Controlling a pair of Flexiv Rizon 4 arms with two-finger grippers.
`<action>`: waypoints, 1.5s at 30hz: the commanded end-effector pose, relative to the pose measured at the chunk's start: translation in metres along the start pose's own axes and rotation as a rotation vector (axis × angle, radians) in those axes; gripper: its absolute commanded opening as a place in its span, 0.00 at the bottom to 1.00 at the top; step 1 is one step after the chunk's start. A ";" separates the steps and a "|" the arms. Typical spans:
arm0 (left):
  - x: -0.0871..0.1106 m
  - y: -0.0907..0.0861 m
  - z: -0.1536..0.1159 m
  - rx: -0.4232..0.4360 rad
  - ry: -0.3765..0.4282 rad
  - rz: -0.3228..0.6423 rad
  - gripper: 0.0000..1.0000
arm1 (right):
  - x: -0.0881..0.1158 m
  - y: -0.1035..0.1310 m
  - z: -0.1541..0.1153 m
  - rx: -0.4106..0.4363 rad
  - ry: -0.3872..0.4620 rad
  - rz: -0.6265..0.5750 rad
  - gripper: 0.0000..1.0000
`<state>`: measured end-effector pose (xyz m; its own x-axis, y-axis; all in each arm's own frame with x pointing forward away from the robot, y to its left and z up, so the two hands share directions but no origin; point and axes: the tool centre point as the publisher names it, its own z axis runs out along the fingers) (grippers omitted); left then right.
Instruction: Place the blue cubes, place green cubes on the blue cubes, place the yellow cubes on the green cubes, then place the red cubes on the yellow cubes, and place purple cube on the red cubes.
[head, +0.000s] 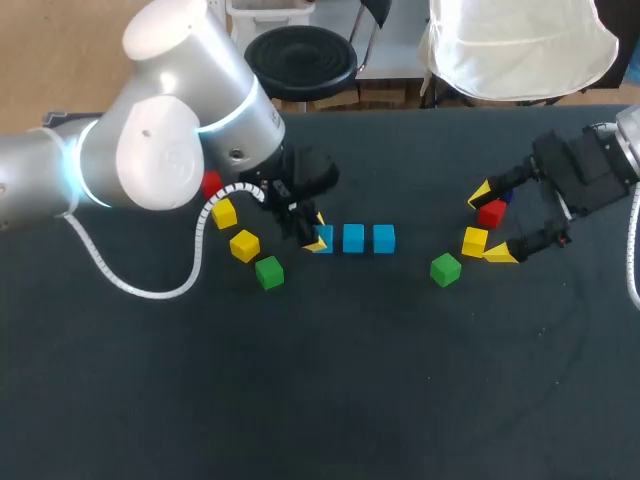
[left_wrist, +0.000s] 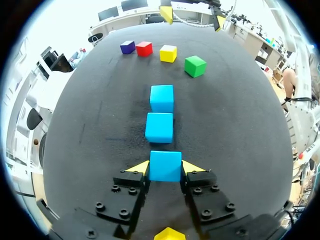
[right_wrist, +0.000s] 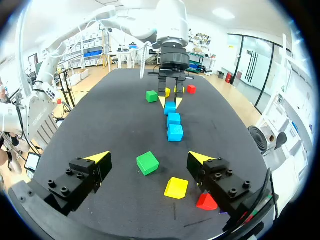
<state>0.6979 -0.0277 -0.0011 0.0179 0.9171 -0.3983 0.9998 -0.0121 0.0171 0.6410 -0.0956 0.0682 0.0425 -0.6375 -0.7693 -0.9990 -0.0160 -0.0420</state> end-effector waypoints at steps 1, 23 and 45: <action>-0.001 0.004 0.003 0.009 0.007 -0.002 0.00 | 0.000 0.000 0.000 0.000 -0.002 -0.001 1.00; 0.001 0.007 0.007 0.014 0.021 -0.013 0.00 | 0.000 0.000 0.000 0.000 -0.002 -0.001 1.00; 0.003 0.007 0.010 0.017 0.032 -0.025 0.00 | 0.000 0.000 0.000 0.000 -0.002 -0.001 1.00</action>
<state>0.7025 -0.0277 -0.0094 -0.0073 0.9273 -0.3743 1.0000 0.0061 -0.0042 0.6410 -0.0956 0.0682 0.0425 -0.6375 -0.7693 -0.9990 -0.0160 -0.0420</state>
